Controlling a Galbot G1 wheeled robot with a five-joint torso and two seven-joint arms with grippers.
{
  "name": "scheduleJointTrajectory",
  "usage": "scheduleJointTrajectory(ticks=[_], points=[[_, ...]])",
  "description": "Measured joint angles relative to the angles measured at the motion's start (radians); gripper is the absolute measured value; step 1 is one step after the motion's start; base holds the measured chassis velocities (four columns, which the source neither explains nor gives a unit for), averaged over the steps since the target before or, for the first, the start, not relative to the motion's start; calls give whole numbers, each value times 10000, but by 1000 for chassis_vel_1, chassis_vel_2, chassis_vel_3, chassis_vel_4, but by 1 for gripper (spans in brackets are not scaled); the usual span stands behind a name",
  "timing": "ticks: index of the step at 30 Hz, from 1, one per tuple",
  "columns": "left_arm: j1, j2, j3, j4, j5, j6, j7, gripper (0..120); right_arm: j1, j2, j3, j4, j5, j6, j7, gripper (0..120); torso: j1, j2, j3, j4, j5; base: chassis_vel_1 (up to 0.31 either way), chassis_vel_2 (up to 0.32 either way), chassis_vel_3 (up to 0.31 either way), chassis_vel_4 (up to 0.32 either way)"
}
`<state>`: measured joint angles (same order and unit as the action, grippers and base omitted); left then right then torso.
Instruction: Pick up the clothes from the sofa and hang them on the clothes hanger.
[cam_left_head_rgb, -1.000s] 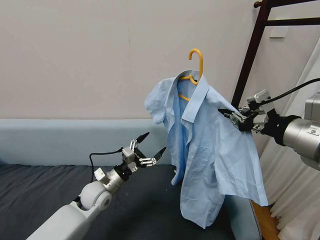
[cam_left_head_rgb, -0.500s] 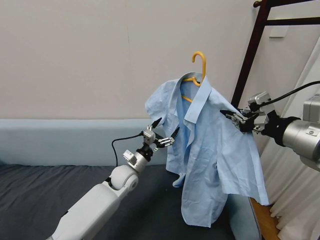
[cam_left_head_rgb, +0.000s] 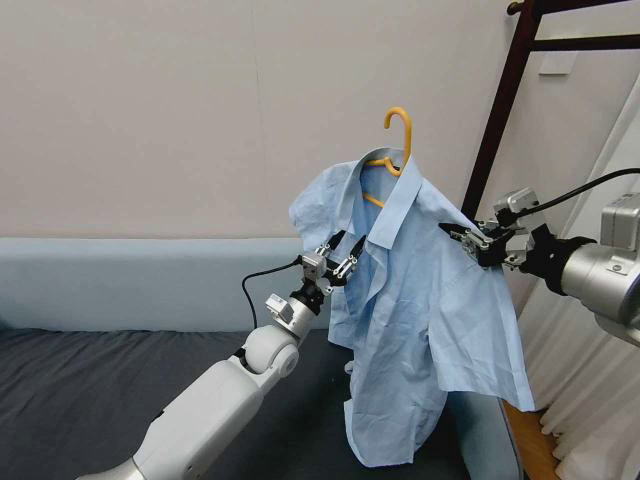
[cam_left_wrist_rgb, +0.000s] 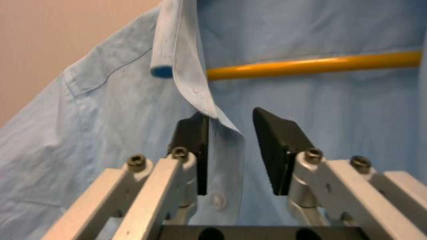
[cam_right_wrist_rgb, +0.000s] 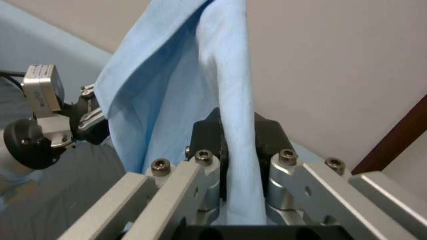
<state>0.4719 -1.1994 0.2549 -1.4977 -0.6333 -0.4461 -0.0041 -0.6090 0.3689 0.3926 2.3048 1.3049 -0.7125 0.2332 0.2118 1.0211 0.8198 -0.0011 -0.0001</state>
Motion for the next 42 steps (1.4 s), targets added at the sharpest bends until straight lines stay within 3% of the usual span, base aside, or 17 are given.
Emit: scheduleJointTrajectory(ticks=[7,13,23,27,32,34,35,37,42], points=[[-195,-74,179,-664,-600,-54,-142,0,-72,-20,60,-50,-116,59,-70,7,0,0,0,0,-1,0,0,0,0],[-396,-268,519,-965,-1035,-72,-155,0,-169,-40,137,-40,-193,104,-80,7,0,0,-2,-3,0,0,0,0,0],[92,-209,735,-400,-65,-126,-407,0,-247,-14,210,-35,-196,136,-112,7,0,0,-1,0,-1,0,0,0,0],[517,18,486,-726,18,-219,-828,17,-249,-15,239,-12,-135,224,-120,7,0,0,-1,-1,-1,0,0,0,0],[914,331,163,-1137,-108,-351,-839,30,-249,-39,246,-5,-116,238,-138,7,0,1,-1,0,-3,0,0,0,0],[1175,618,-91,-1432,-497,-487,-506,39,-234,-55,249,0,-110,246,-158,7,0,0,-1,0,-3,0,0,0,0],[1486,1129,-452,-1883,-1406,-591,499,52,-162,-67,240,-3,-108,255,-178,7,0,1,-1,1,-2,0,0,0,0],[1635,1459,-656,-2103,-1965,-600,1425,65,-138,-76,226,-26,-108,265,-193,7,0,1,-1,1,-3,0,0,0,0],[1649,1595,-741,-2199,-2314,-518,2134,79,-107,-67,196,-31,-110,270,-232,7,0,1,-1,1,-3,0,0,0,0]])
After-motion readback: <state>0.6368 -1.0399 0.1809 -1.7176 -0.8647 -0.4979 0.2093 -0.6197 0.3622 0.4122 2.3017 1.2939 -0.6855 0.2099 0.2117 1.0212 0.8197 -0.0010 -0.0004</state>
